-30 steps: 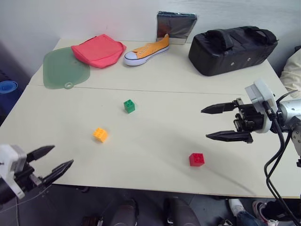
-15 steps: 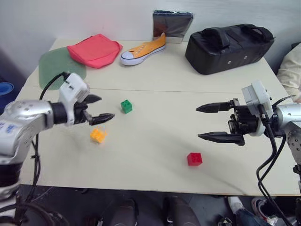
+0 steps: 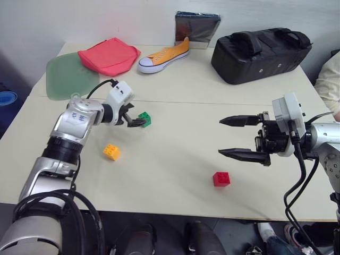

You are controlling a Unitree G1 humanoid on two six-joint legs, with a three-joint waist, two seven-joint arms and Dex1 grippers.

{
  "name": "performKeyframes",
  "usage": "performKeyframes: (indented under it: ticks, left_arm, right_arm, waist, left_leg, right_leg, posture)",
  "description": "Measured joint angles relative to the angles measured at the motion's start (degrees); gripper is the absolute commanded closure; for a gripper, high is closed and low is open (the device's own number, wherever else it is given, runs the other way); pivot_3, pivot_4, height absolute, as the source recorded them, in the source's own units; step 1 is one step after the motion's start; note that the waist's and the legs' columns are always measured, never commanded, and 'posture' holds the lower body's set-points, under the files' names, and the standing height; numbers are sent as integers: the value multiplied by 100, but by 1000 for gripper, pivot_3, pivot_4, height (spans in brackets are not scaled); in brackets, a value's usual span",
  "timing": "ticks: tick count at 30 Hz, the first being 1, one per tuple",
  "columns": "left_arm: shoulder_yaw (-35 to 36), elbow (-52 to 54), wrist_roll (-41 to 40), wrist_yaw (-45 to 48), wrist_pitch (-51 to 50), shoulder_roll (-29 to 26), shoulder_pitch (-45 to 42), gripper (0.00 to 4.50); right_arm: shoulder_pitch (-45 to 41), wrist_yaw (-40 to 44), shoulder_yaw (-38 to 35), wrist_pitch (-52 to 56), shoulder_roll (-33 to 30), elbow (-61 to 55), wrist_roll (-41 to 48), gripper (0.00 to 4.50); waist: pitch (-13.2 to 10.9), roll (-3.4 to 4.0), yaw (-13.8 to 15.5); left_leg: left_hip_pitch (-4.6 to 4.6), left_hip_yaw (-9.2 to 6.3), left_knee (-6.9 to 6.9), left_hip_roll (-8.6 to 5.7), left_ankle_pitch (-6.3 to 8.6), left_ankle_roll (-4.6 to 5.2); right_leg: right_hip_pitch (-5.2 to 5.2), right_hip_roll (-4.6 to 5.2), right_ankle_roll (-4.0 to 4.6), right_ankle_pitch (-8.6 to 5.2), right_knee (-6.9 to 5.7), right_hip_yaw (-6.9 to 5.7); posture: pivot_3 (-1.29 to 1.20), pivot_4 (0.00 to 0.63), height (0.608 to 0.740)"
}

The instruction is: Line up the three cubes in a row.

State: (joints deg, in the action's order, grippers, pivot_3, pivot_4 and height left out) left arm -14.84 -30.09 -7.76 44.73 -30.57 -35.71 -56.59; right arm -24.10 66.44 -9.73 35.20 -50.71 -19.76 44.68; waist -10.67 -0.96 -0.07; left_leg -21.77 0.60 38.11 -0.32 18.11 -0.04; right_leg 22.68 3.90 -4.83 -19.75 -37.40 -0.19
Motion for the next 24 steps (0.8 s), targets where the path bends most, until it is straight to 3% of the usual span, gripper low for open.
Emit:
performKeyframes:
  ticks: [3, 14, 20, 24]
  left_arm:
    - [4, -648, 243, 28, 336, 307, -249, 0]
    - [72, -1695, 631, 384, 763, 772, -577, 3009]
    - [132, -1404, 694, 671, 904, 634, -481, 2999]
    - [212, 656, 212, 1785, 830, 66, 409, 2999]
  right_arm:
    - [17, -117, -17, 29, 11, -45, 77, 33]
    - [90, -306, -79, 75, 11, -97, 188, 0]
    - [159, -287, -82, 83, -28, -138, 175, 0]
    - [488, -76, -102, -37, -223, -249, 43, 0]
  waist:
    - [-1, -1, 5]
    - [-2, -4, 21]
    - [-2, -4, 0]
    - [-2, -4, -1]
  left_leg:
    - [-10, -1, 5, 0, 0, 0]
    - [-79, -5, 57, -1, 0, 0]
    - [-88, -4, 70, -1, 1, 3]
    - [-95, -7, 66, 0, 1, 2]
  right_leg:
    - [6, 0, -2, 1, -2, -3]
    - [72, 0, -6, 3, -37, -8]
    - [81, 0, -6, 3, -47, -5]
    - [87, 1, -6, 3, -41, -1]
  posture:
    - [0, 150, 740]
    - [0, 150, 740]
    - [0, 150, 740]
    - [0, 150, 740]
